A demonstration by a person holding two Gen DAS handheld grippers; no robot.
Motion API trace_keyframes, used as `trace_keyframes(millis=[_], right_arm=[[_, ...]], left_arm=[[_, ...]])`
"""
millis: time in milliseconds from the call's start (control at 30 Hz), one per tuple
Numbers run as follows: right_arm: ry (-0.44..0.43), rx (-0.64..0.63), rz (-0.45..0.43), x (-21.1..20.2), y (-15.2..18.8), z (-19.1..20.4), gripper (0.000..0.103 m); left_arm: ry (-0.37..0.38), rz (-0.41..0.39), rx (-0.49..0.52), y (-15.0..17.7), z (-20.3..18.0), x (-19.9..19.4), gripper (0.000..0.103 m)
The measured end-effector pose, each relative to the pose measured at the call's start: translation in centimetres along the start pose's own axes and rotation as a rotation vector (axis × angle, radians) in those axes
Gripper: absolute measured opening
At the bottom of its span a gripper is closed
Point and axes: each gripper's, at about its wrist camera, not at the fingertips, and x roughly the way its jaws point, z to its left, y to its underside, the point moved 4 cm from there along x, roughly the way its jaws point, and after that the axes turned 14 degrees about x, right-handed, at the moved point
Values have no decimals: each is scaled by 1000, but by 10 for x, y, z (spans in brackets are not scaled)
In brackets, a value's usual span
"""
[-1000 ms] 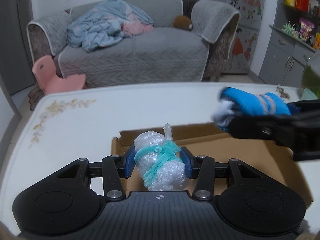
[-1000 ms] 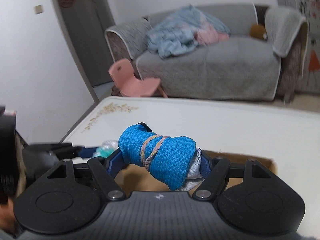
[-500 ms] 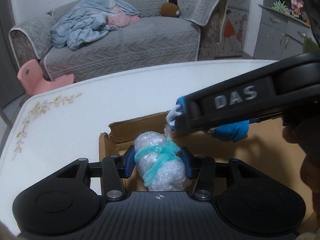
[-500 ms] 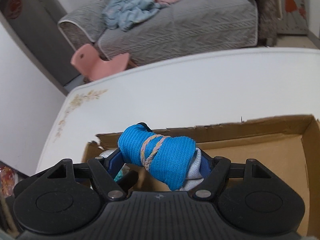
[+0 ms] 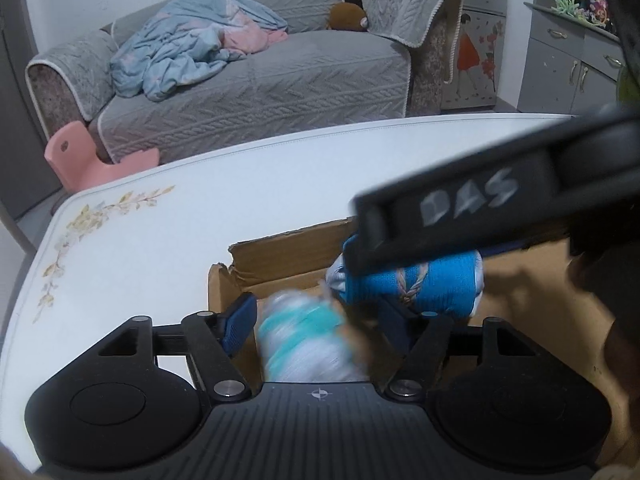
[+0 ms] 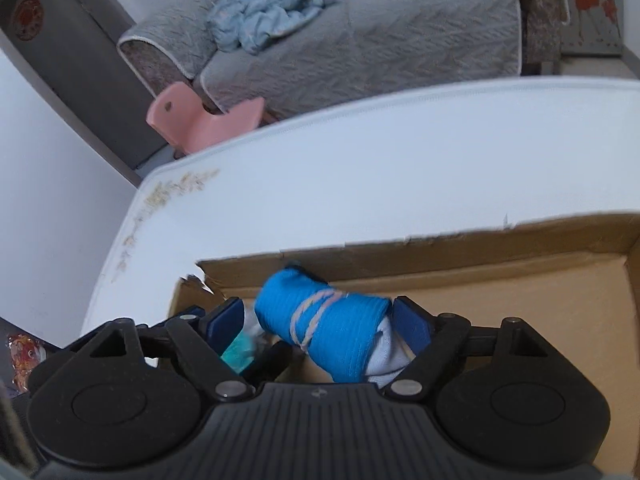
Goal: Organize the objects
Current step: 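Carry both bundles over the box and open both grippers to drop them, then withdraw both grippers from the box back toward the pile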
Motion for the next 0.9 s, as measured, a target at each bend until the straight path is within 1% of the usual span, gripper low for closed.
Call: trace_keyframes(millis=[133,333,433,567,900], right_arm=[[-19,-104,-18,-20,-7,-2,79],[-7,-249,14,-17,1,0,79],[-12,-290,25,-13,5,7,79],[-10,-322,38,-15,9,9,79],[11,-391,31,-26,17,12,79]], left_arm=[[10,7,13,1,0,-3,74],[26,11,12,0,-1,-8,75],[25,9,23,0,-2,-13,75],[20,8,19,0,-2,-20,79],[-7,0,14,3,0,-37,89]])
